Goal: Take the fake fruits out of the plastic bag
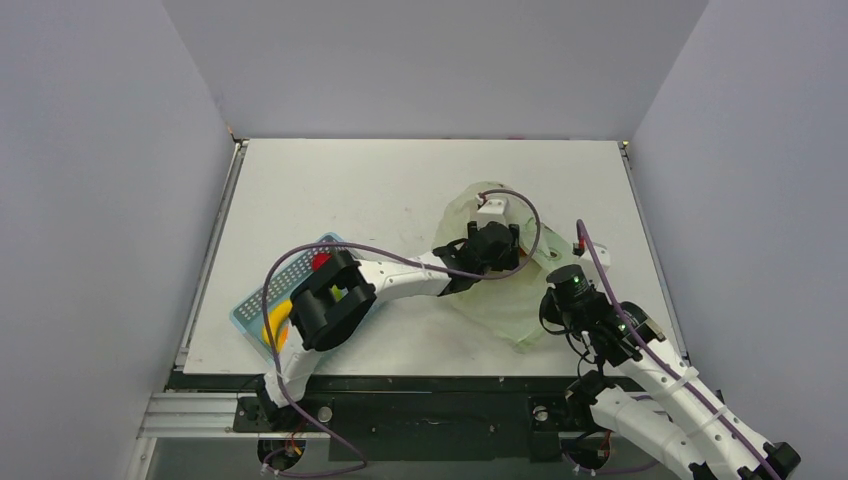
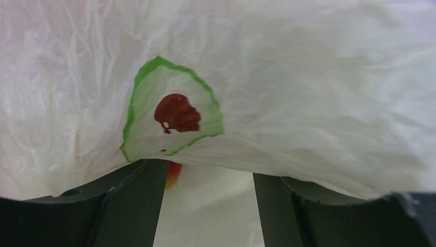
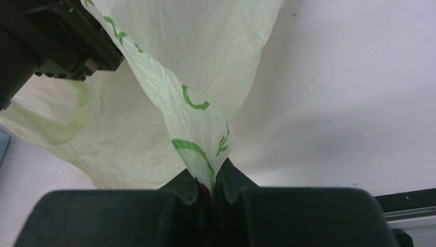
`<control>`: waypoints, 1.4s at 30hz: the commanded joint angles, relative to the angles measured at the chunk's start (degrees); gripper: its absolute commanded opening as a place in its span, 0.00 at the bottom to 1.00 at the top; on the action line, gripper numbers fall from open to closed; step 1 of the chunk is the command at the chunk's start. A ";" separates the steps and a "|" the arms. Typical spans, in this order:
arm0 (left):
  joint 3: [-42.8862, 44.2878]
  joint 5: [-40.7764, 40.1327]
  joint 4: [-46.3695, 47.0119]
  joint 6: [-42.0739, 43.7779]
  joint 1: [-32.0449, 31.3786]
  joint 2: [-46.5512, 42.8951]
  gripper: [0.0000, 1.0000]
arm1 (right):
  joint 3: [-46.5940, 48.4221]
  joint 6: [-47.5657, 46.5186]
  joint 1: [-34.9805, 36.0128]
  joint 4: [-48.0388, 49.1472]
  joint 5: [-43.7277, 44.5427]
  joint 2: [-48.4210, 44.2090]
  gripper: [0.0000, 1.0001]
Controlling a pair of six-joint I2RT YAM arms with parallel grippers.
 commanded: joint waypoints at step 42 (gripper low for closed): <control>11.79 31.29 -14.11 2.25 6.47 -3.04 0.00 | 1.89 -1.87 -1.08 4.94 7.97 5.23 0.00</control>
